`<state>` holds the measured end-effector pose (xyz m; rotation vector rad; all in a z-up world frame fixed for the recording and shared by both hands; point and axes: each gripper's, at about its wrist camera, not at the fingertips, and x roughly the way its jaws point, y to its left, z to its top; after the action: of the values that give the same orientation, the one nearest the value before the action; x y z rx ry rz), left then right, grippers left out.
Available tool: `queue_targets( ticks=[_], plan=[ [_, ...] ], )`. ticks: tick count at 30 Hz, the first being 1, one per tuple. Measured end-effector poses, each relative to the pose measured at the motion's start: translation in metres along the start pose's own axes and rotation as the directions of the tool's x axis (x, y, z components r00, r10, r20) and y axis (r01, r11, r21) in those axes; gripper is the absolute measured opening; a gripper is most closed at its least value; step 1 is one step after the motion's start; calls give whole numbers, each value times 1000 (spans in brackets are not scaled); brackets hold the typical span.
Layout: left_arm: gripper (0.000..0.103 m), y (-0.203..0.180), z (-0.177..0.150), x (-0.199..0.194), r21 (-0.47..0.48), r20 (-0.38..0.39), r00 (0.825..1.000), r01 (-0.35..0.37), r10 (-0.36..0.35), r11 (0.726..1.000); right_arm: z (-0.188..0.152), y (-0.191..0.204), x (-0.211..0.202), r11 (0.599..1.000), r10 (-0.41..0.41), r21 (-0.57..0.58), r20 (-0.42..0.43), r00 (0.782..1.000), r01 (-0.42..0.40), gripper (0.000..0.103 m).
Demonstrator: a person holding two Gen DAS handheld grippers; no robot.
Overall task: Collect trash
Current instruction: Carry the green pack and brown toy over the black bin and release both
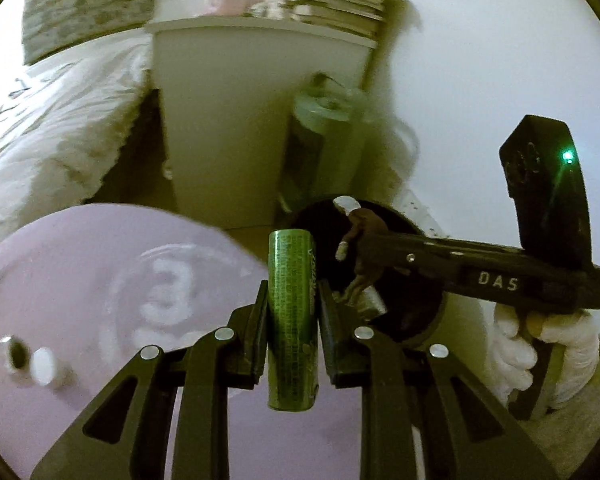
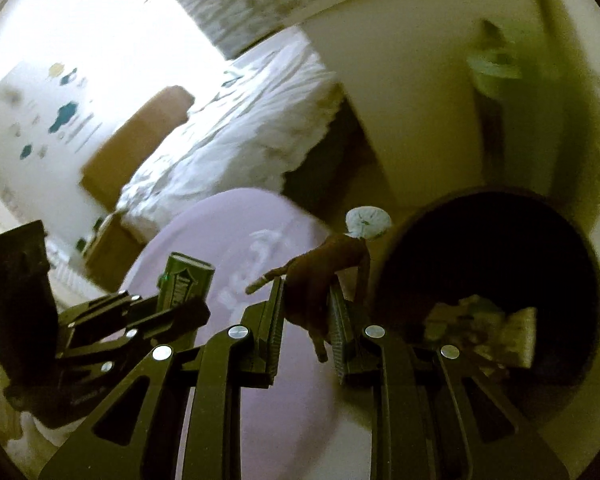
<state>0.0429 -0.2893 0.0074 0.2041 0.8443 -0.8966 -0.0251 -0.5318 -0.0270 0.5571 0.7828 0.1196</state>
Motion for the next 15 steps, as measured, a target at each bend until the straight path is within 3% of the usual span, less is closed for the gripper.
queue_targets(
  ticks=[15],
  plan=[
    [23, -46, 16, 84, 50, -98, 989, 115, -110, 992, -24, -99, -1, 979, -128, 153, -30, 991, 131, 22]
  ],
)
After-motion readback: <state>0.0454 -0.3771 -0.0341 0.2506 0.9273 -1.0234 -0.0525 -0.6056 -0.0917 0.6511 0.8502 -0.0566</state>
